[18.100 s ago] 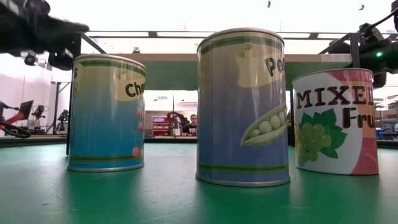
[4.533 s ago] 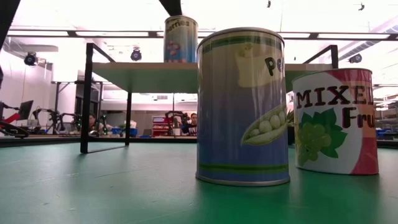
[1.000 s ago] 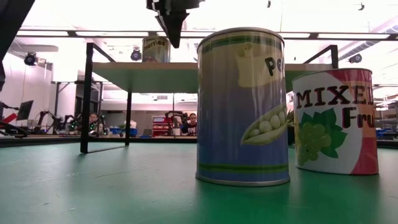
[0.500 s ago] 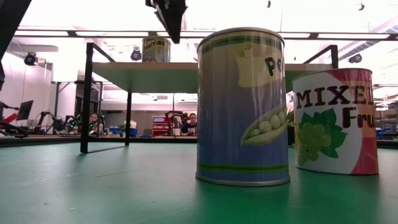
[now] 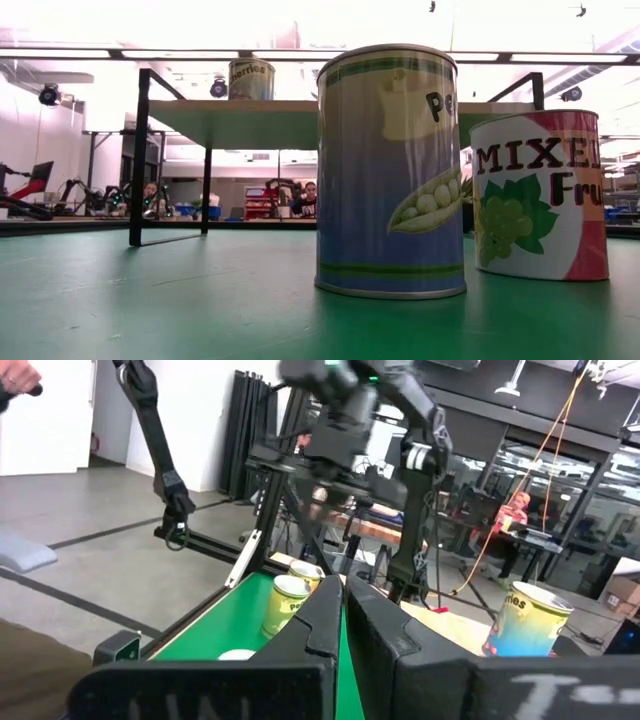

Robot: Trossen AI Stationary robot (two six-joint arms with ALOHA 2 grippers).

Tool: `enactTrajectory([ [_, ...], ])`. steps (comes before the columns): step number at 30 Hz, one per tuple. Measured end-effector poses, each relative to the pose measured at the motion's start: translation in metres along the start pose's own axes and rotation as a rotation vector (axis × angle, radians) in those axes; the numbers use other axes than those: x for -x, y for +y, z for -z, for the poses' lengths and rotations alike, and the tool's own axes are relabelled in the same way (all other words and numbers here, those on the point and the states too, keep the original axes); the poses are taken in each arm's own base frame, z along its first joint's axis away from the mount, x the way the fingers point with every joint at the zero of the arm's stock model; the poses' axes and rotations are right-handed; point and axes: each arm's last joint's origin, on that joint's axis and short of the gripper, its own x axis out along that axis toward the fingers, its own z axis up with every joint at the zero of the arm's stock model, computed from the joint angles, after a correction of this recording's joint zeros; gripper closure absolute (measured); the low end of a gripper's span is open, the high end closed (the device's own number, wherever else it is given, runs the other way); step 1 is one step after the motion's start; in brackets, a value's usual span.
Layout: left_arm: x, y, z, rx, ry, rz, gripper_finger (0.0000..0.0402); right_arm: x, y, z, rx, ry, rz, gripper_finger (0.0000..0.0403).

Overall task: Pick and place cans onto a shelf
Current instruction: Put the canned pears on the shelf

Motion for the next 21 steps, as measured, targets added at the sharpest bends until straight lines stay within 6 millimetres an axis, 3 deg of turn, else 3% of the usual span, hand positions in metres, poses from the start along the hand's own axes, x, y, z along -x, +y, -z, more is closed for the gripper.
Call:
enactTrajectory([
  [5, 0.0, -0.026, 0.028, 0.163, 0.077, 0.024, 0.0402, 0.0, 0.0, 0.0, 0.001, 0.0, 0.0, 0.0394],
  [10, -0.01, -0.04, 0.056, 0.355, 0.177, -0.046, 0.0402, 0.0, 0.0, 0.0, 0.003, -0.004, 0.001, 0.0394],
  [16, -0.034, -0.036, 0.076, 0.643, 0.255, -0.205, 0.0402, 0.0, 0.0, -0.001, 0.001, -0.009, 0.002, 0.0394],
  [21, -0.053, -0.036, 0.084, 0.747, 0.275, -0.241, 0.0402, 0.0, 0.0, -0.001, 0.004, -0.01, 0.003, 0.0394],
])
